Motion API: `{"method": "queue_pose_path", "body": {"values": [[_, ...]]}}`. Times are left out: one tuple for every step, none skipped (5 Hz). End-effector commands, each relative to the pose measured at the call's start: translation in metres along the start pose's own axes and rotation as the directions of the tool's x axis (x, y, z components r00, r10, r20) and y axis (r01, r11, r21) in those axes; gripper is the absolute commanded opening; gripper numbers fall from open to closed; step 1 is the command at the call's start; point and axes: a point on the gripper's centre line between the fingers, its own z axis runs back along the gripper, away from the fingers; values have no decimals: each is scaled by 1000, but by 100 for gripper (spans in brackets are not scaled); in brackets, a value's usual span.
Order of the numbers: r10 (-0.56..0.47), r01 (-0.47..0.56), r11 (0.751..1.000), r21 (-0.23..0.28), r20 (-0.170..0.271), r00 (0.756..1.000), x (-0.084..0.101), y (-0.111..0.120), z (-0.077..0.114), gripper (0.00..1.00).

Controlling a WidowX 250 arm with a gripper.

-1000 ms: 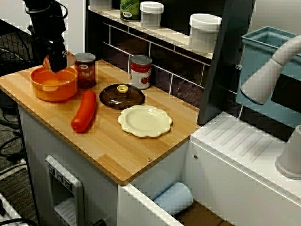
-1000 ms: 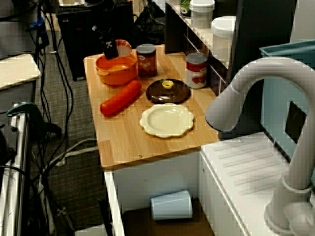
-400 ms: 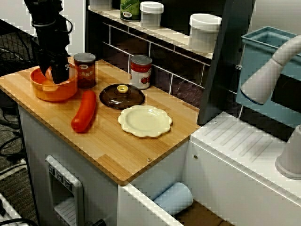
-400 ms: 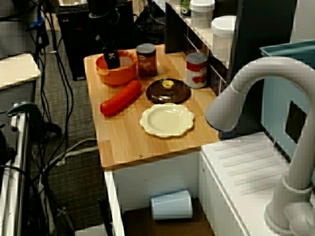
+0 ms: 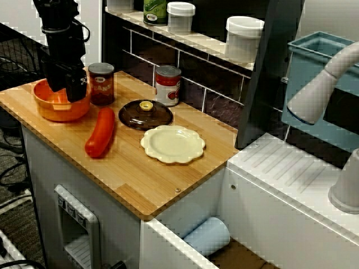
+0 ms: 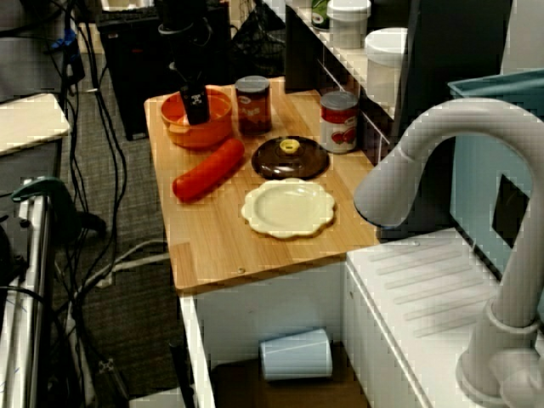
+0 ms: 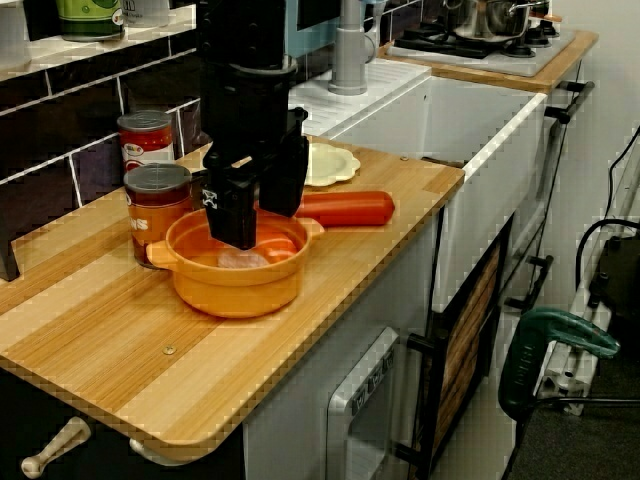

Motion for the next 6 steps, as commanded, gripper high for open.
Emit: {"method": "queue_pose_path", "body": {"values": [[-5, 6, 1000, -20, 23, 1000, 14, 6, 21, 100], [-19, 20, 998, -55, 19, 1000, 23, 1, 35, 100], [-59, 59, 997, -54, -1, 998, 38, -19, 41, 100], [-78, 78, 997, -29, -13, 997, 46, -32, 37, 100], [-51, 51, 999, -14, 4, 999, 41, -23, 38, 100], [-31, 32, 999, -28, 16, 999, 38, -16, 42, 100]]}}
